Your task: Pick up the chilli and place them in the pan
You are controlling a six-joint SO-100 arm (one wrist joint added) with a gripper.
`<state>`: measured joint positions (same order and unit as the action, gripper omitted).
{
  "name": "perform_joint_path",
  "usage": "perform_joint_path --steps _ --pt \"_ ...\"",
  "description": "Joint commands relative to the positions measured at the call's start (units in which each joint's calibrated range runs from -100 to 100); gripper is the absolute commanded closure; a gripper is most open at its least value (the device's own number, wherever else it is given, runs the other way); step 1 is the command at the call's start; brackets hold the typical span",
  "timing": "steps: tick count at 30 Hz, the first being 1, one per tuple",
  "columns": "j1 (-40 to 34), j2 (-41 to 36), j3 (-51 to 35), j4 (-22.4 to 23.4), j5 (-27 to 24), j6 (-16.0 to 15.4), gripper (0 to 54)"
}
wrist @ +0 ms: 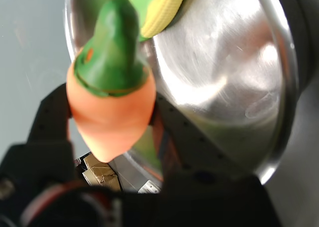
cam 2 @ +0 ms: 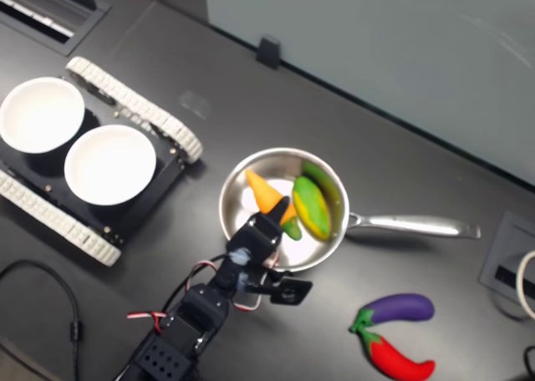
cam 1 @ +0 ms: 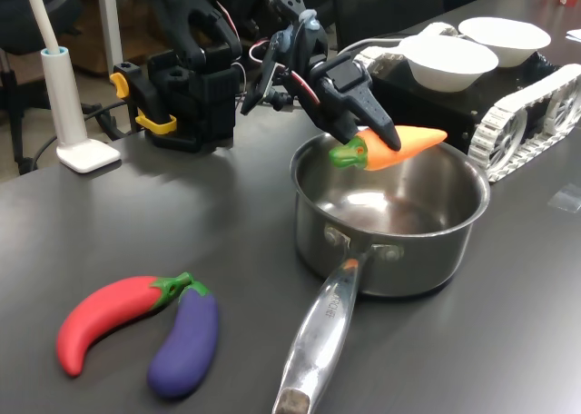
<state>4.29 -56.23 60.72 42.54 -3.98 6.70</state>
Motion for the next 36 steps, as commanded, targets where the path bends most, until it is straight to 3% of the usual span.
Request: perform_joint_path --steps 1,12,22,29,31,36 --pt "0.76 -2.94 -2.25 -2.58 -0.54 0.86 26.7" --pt "1.21 -6.66 -5.07 1.42 -1.07 0.86 20.0" --pt "2.36 -13.49 -10.25 5.86 0.00 0.86 19.9" --pt "1.79 -19.22 -22.15 16.78 0.15 0.78 28.9" --pt "1.67 -20.66 -24.51 18.48 0.54 0.69 36.4" --pt "0.87 -24.03 -27.97 22.83 1.42 0.69 46.0"
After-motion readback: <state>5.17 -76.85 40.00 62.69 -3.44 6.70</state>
